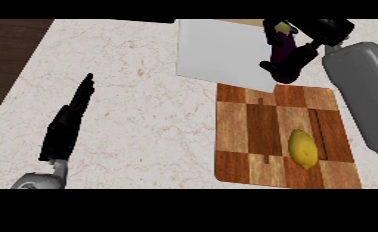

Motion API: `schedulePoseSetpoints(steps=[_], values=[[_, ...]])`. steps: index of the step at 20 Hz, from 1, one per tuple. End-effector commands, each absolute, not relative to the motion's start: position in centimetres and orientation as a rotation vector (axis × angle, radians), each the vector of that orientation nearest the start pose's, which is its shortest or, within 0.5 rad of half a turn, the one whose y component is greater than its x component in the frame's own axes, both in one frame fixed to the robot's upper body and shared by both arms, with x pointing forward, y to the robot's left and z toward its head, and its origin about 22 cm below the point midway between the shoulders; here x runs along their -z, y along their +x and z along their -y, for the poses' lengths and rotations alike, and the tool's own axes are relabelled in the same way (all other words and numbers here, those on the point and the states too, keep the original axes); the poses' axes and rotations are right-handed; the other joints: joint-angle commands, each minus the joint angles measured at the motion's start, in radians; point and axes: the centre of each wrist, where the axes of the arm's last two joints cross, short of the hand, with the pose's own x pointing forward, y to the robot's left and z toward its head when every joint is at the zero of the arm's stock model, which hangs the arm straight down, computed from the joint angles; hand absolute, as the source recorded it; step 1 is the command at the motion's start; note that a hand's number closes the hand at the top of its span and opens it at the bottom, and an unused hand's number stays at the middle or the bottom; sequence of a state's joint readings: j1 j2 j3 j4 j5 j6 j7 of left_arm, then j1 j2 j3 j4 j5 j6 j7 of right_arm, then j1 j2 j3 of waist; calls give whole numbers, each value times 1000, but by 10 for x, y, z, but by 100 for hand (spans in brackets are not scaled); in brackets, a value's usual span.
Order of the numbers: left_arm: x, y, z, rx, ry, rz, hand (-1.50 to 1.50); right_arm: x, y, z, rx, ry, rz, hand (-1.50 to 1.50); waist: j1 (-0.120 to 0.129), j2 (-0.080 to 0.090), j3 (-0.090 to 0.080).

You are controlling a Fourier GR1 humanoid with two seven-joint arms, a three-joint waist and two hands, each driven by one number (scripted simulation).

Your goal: Pick the eggplant from the cutting board and place it in the cardboard box

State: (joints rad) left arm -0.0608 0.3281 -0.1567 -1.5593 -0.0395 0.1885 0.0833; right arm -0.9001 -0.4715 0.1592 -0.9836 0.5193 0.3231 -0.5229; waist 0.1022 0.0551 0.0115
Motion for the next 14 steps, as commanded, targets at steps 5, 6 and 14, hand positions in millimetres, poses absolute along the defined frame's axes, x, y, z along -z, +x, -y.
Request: schedulePoseSetpoints(steps=[5,6,14], values=[[-22,259,-264,273,299,1518,0,-231,437,298,-1361,182,2183,150,4,-8,-8],[-26,261,-266,294,310,1526,0,-230,441,298,-1338,177,2169,150,19,-3,-8],[-16,258,-247,275,286,1503,0,-234,463,248,-1441,176,2099,150,13,-15,-11]])
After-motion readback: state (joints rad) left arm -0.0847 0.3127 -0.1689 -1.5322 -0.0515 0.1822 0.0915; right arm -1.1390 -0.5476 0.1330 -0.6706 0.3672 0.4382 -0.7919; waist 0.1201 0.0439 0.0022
